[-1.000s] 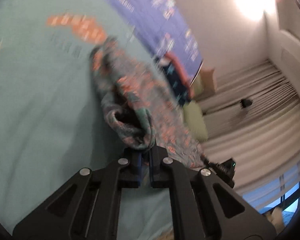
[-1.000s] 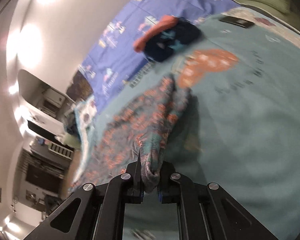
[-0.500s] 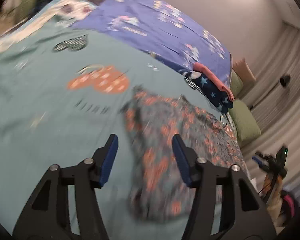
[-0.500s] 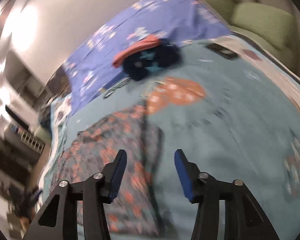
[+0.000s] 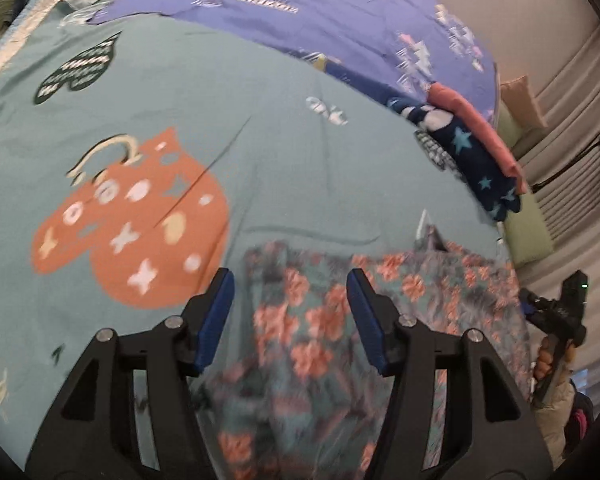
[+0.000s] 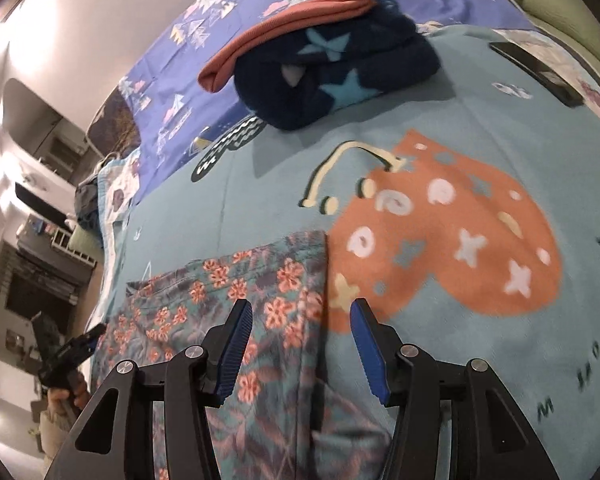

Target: Fold small clothes

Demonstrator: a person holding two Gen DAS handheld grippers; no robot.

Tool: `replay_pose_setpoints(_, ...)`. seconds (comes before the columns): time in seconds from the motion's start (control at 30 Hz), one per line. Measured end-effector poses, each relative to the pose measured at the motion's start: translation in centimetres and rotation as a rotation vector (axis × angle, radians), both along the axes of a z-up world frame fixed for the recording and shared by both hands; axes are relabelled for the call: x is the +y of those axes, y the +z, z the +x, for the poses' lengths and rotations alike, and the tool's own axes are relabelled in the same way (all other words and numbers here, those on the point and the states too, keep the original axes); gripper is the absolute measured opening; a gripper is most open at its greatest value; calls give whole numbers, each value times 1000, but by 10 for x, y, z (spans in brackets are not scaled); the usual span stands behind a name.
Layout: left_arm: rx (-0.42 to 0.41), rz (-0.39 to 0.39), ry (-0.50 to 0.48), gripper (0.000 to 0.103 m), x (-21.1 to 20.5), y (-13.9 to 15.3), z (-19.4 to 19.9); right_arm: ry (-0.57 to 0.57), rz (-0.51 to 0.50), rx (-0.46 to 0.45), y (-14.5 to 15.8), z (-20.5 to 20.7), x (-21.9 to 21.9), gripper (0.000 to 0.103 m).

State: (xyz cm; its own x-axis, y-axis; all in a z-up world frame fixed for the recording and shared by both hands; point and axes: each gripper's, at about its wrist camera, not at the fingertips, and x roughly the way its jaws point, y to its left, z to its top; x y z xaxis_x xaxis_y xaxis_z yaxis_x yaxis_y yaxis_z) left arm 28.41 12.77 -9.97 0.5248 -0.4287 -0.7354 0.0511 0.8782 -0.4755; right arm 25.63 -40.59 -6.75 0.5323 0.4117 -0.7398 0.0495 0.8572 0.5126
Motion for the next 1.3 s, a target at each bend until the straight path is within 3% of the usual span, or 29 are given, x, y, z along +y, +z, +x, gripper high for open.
replay_pose_setpoints(0.07,-9,-20,-20,51,-1,0,2,23,-8,-9,-1,9,6,52)
replay_pose_setpoints(0.13,-5,-21,-45,15,-4,-1,4,51,-15,-16,-1,15,12,52)
replay_pose_setpoints(0.17,1,-21,-54,11,-5,-2,5,69,-22,-19,-1,19,18,52)
replay_pose_setpoints(0.2,-3,-15,-50,10,-7,-2,4,81,-35,-18,-1,21,22,46)
replay_pose_setpoints(0.23,-16,-6,-44,9,-8,0,1,86,-59,-23,0,22,27,9)
replay_pose_setpoints(0.3,-55,-1,-21,9,-10,9,-6,63,-125,-45,7,18,34,3)
replay_pose_setpoints(0.47,-215,-66,-17,9,-12,55,-21,-32,-119,-192,52,-23,14,2)
replay_pose_setpoints(0.6,-289,19,-21,9,-28,66,-7,-49,-159,-205,57,-25,1,3)
replay_pose_setpoints(0.67,-279,77,-13,10,-35,51,8,-55,-144,-175,41,-11,-5,5)
replay_pose_setpoints(0.73,-197,116,-17,11,-38,29,24,-63,-136,-87,17,9,-8,5)
replay_pose_setpoints(0.8,-121,123,-15,12,-35,13,30,-94,-128,10,-6,17,-12,9)
replay_pose_setpoints(0.83,-119,121,-11,15,-32,13,27,-99,-104,3,-8,12,-14,10)
replay_pose_setpoints(0.87,-133,123,-2,18,-28,17,21,-100,-96,-22,-4,4,-17,11)
replay_pose_setpoints(0.93,-173,133,12,41,-18,33,4,-99,-112,-47,6,-12,-19,16)
replay_pose_setpoints(1.0,-216,116,15,51,-9,50,-20,-96,-139,-75,18,-37,-23,18)
replay_pose_setpoints(1.13,-270,71,-27,57,-1,65,-85,-58,-142,-121,31,-95,-17,20)
replay_pose_setpoints(1.23,-244,56,-42,57,-3,55,-133,-3,-123,-158,32,-133,2,20)
replay_pose_setpoints(1.3,-226,-5,-29,57,3,44,-162,56,-76,-184,29,-158,20,20)
